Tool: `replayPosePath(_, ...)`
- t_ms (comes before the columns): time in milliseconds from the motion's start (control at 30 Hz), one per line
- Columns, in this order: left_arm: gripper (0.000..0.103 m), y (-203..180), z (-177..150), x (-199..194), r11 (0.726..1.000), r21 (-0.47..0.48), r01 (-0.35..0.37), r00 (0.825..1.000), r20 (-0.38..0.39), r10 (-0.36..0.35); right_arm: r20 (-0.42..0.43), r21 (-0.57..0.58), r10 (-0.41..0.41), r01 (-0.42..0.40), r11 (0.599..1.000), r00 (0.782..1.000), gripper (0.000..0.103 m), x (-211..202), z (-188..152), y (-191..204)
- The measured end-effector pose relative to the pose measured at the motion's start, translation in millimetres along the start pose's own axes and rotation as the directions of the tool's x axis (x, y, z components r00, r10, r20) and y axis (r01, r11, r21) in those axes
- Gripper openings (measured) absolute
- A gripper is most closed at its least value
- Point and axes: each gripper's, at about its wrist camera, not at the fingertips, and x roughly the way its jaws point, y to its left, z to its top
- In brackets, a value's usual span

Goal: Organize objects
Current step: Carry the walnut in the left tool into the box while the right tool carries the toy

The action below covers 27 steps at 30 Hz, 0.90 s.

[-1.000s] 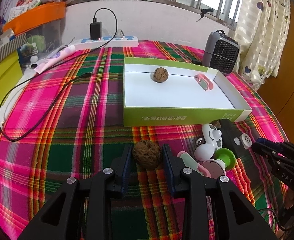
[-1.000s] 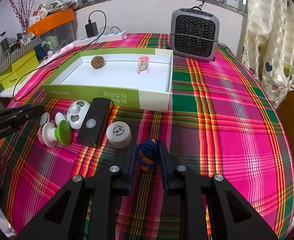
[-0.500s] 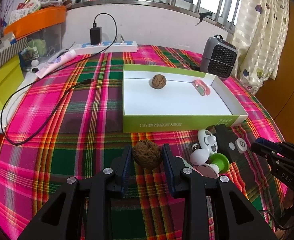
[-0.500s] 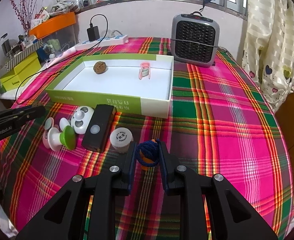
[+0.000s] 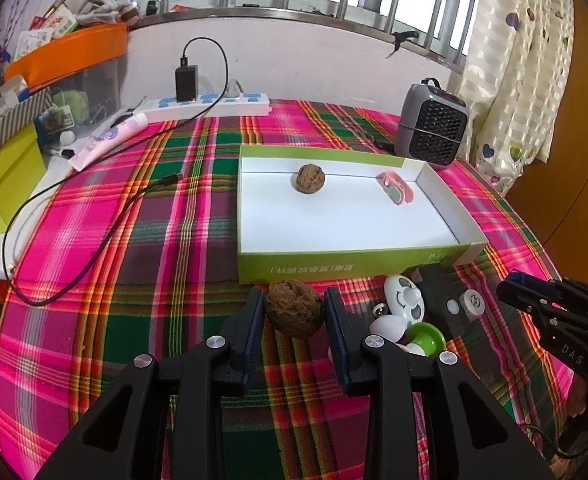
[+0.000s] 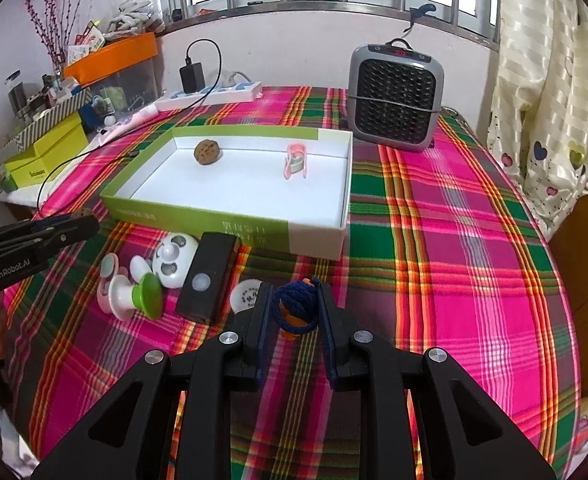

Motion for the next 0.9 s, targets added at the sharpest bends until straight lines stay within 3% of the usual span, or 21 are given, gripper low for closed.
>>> replayPosePath(667, 0.028, -1.9, 32.9, 17.9, 1.000, 0.018, 0.002, 1.000, 0.014, -0.003, 0.028, -0.069, 0.061, -0.059, 0.996, 0.998, 0.022, 18.3, 48.0, 15.5)
replayPosePath(900, 0.028, -0.2, 44.7, 30.4, 1.000, 0.025, -0.001, 1.000, 0.005, 0.000, 0.001, -0.091, 0.081, -0.081, 0.993, 0.997, 0.022, 34.8, 65.9, 20.2)
